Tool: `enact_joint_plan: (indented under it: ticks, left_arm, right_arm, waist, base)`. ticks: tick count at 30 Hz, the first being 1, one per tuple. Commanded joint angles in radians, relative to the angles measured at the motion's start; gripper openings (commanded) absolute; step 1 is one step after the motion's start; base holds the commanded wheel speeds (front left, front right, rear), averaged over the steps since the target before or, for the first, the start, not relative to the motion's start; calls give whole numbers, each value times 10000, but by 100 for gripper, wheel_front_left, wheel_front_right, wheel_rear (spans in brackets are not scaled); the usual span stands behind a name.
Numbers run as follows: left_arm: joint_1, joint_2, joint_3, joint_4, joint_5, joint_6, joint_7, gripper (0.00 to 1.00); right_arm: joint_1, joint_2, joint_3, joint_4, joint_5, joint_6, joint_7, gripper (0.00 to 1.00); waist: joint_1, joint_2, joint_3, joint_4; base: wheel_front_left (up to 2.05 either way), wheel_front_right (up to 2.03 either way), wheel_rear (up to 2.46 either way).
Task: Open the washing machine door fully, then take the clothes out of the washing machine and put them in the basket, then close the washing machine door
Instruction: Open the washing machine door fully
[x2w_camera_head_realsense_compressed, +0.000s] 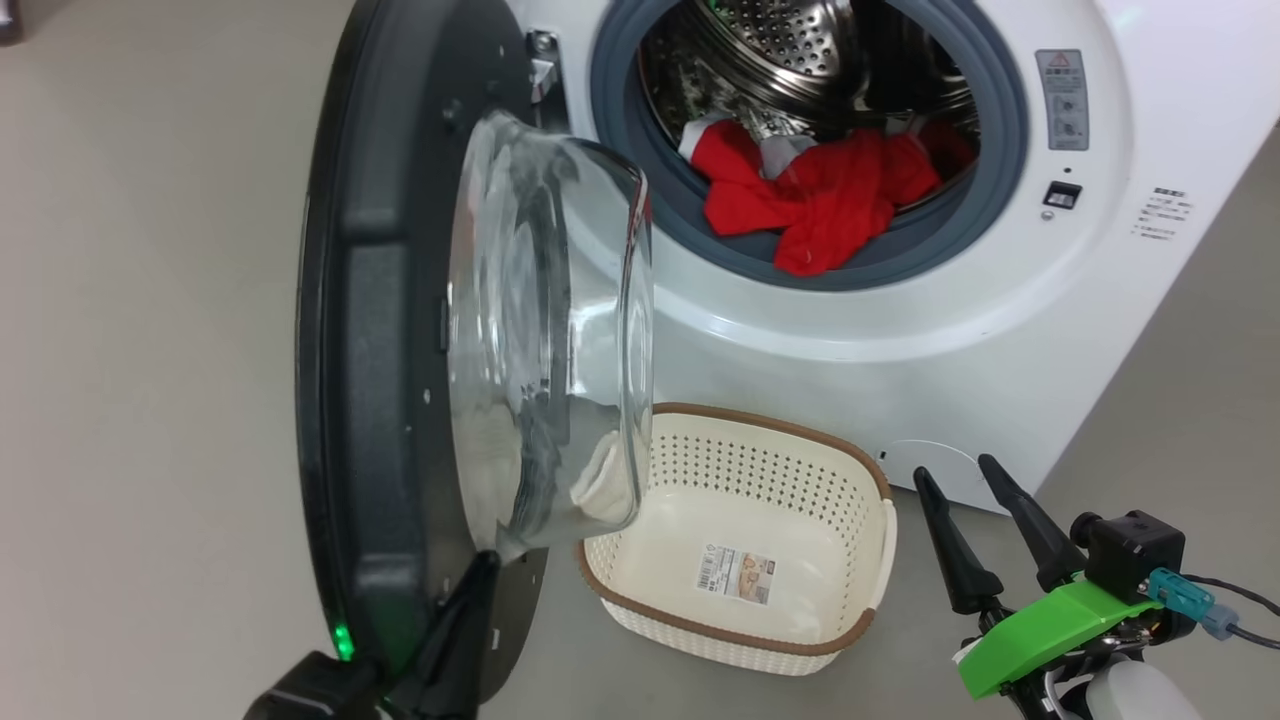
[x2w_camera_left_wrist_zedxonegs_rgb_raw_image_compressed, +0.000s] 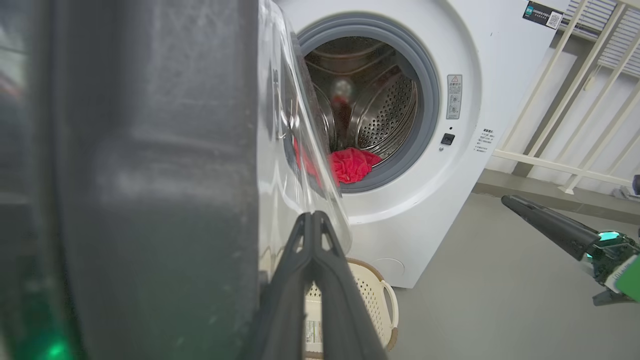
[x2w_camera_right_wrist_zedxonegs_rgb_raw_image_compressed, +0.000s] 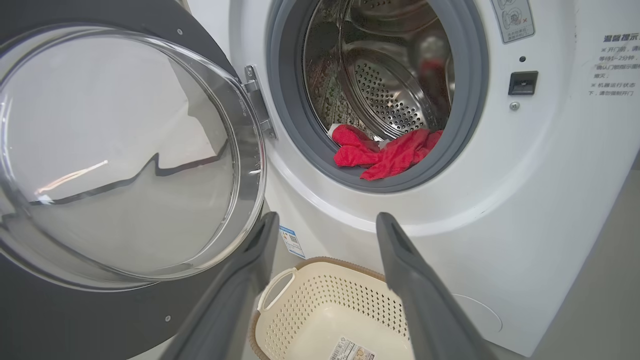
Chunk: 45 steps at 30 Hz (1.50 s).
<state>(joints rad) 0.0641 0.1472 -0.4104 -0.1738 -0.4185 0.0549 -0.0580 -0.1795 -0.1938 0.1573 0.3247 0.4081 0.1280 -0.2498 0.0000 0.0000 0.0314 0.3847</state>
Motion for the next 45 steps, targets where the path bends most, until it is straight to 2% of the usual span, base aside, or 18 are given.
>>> enact_joint_plan:
  ticks: [1, 9, 28, 33, 45]
  left_arm:
    - [-135, 192, 528, -291, -68, 188, 0, 0]
    - [-178, 606, 1207, -464, -198, 483, 163, 0]
    - [-651, 1671, 2915, -11, -930, 734, 582, 0]
    - [-886, 1939, 3279, 300, -1095, 709, 601, 0]
    - [-1616, 2410, 3732, 1232, -1602, 343, 721, 0]
  right_arm:
    - [17, -18, 253, -205, 34, 27, -120, 100]
    - [10, 54, 337, -177, 44, 27, -120, 100]
    - [-109, 66, 301, -196, 35, 27, -120, 100]
    - [-169, 74, 245, -226, 17, 27, -120, 100]
    - [-345, 79, 229, -212, 10, 27, -120, 100]
  waist:
    - [0, 0, -29, 88]
    - [0, 0, -25, 344]
    - [0, 0, 351, 450]
    - [0, 0, 467, 514]
    - [0, 0, 686, 711]
  base:
    - [0, 0, 0]
    - [0, 0, 0]
    - [0, 0, 0]
    - [0, 0, 0]
    - [0, 0, 0]
